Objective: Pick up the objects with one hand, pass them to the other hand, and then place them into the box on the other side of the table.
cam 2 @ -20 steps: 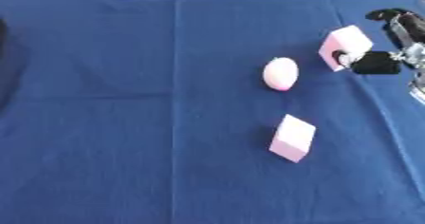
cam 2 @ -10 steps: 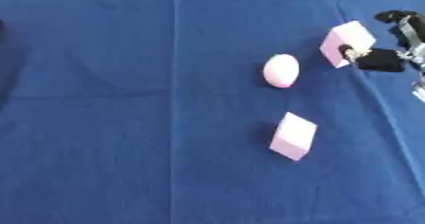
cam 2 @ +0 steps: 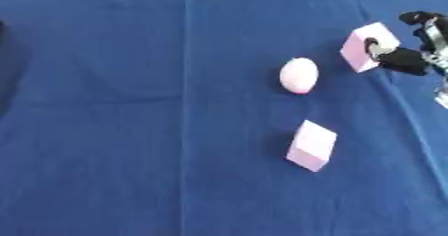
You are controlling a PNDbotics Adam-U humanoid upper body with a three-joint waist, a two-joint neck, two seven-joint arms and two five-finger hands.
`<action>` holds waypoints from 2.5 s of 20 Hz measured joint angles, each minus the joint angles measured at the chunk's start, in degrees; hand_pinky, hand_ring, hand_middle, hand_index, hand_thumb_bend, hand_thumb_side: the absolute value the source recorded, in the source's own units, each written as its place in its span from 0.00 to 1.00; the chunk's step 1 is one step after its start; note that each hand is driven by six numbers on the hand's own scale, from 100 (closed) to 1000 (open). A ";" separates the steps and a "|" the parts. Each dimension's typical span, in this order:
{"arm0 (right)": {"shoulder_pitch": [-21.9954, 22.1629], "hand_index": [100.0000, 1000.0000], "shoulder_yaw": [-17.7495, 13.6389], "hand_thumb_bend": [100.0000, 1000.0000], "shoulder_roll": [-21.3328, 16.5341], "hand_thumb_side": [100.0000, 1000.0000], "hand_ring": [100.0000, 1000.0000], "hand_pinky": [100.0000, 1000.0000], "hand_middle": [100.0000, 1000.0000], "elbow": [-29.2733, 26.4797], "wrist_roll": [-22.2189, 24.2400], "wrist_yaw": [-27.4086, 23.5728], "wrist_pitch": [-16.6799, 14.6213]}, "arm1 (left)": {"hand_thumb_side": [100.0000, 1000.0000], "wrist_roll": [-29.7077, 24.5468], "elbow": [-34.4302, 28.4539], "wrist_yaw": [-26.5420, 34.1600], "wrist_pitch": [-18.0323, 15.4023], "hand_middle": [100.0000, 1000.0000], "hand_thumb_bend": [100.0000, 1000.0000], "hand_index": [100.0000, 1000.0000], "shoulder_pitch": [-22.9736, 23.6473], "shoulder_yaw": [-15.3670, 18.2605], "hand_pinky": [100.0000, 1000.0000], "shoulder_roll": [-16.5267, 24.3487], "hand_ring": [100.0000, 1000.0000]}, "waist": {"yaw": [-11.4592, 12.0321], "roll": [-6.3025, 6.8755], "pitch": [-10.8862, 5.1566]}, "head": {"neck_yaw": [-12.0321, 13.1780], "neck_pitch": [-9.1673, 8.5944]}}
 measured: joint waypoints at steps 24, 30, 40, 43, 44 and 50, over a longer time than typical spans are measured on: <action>-0.21 0.90 0.37 0.10 0.50 0.59 0.87 0.76 0.86 1.77 -0.85 -3.69 -2.81 | 0.89 0.07 -0.30 -0.19 0.40 0.79 0.07 0.79 0.05 -0.32 0.92 0.00 0.77 | -0.46 0.39 0.38 | -1.00 0.00; -0.26 0.90 0.37 0.11 0.50 0.56 0.86 0.76 0.86 1.37 -0.14 -2.28 -2.19 | 0.89 0.09 -0.30 -0.20 0.43 0.79 0.07 0.79 0.11 -0.32 0.92 0.00 0.77 | -0.48 0.40 0.53 | -0.97 -0.01; 0.28 0.91 0.06 0.14 0.50 0.49 0.87 0.77 0.87 -1.70 1.04 -1.14 -1.99 | 0.89 0.13 -0.31 -0.26 0.67 0.79 0.07 0.79 0.36 -0.34 0.93 0.01 0.77 | -0.61 0.39 0.65 | -0.56 -0.01; 0.10 0.91 0.36 0.14 0.50 0.52 0.87 0.78 0.87 -2.11 1.91 -0.53 -1.58 | 0.89 0.12 -0.31 -0.28 0.69 0.79 0.07 0.79 0.37 -0.34 0.93 0.01 0.77 | -0.38 0.40 0.67 | -0.56 -0.02; -0.01 0.91 0.39 0.14 0.50 0.52 0.87 0.78 0.87 -2.17 2.20 -0.29 -1.42 | 0.89 0.11 -0.31 -0.30 0.69 0.79 0.07 0.79 0.37 -0.34 0.93 0.01 0.77 | -0.39 0.40 0.69 | -0.57 -0.02; -0.55 0.91 0.39 0.12 0.50 0.56 0.87 0.79 0.87 -1.92 2.96 0.50 -0.84 | 0.90 0.11 -0.33 -0.46 0.70 0.79 0.07 0.79 0.37 -0.34 0.93 0.01 0.77 | -0.42 0.51 1.04 | -0.62 -0.45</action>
